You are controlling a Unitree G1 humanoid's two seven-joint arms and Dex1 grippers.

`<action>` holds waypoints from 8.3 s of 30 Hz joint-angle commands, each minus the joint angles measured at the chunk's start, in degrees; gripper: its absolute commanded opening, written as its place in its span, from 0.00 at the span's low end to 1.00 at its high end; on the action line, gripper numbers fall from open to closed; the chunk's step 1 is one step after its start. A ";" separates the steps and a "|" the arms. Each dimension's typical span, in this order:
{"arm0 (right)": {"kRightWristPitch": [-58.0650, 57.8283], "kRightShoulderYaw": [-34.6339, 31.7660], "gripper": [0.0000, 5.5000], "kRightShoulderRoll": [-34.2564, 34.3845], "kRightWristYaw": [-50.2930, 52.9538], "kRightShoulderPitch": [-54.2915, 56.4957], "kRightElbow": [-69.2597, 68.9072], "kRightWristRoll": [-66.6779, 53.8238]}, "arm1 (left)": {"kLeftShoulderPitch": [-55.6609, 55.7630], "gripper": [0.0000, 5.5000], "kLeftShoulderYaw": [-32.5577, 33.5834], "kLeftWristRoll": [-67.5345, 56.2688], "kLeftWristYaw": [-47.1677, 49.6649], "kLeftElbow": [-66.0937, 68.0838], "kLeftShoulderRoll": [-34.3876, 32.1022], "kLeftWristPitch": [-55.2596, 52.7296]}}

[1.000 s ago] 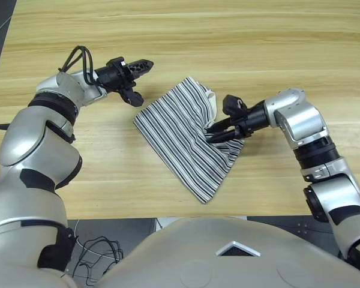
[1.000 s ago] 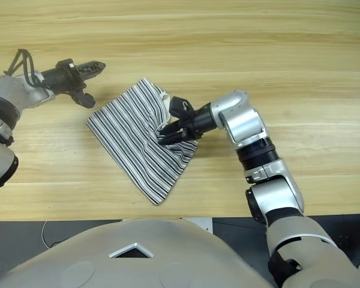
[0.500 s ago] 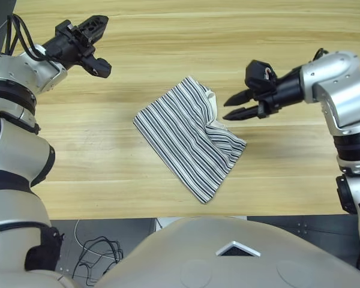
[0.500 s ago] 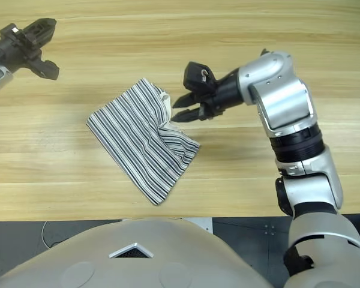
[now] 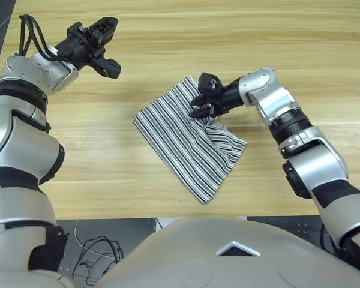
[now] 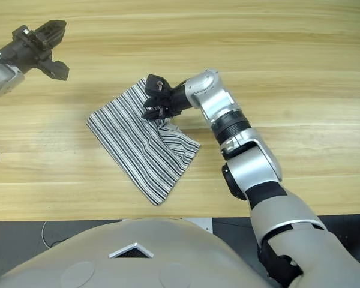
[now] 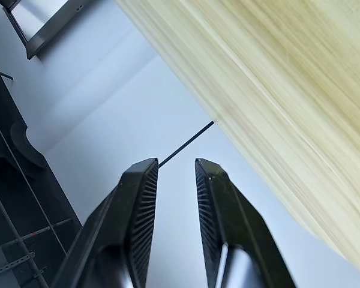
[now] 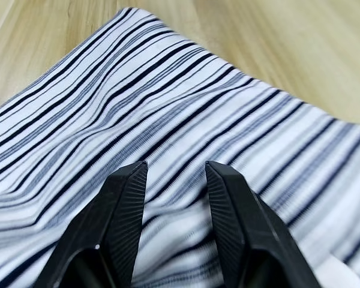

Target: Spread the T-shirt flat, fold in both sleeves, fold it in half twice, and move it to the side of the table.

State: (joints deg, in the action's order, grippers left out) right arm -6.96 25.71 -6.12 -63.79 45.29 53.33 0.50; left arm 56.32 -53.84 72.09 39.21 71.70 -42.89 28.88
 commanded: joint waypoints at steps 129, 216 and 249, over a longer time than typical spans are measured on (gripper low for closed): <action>80.51 14.66 0.67 -36.75 43.20 -15.73 -2.77 48.54 | -29.36 0.55 17.90 -25.01 -57.57 -41.47 2.66 29.93; 19.09 -7.50 0.04 -30.06 -22.04 -20.09 -30.19 -15.10 | -29.10 0.02 33.40 -82.56 -116.91 -50.09 6.88 -23.43; 24.98 -19.76 0.21 -14.21 -4.45 -2.05 13.76 -6.56 | -14.06 0.16 43.63 -73.18 -107.32 -7.70 16.79 -13.98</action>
State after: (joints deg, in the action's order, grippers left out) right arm 18.64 6.81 -20.82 -71.05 41.10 65.46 -7.05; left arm 40.52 -10.79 -2.39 -69.90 62.67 -26.15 14.01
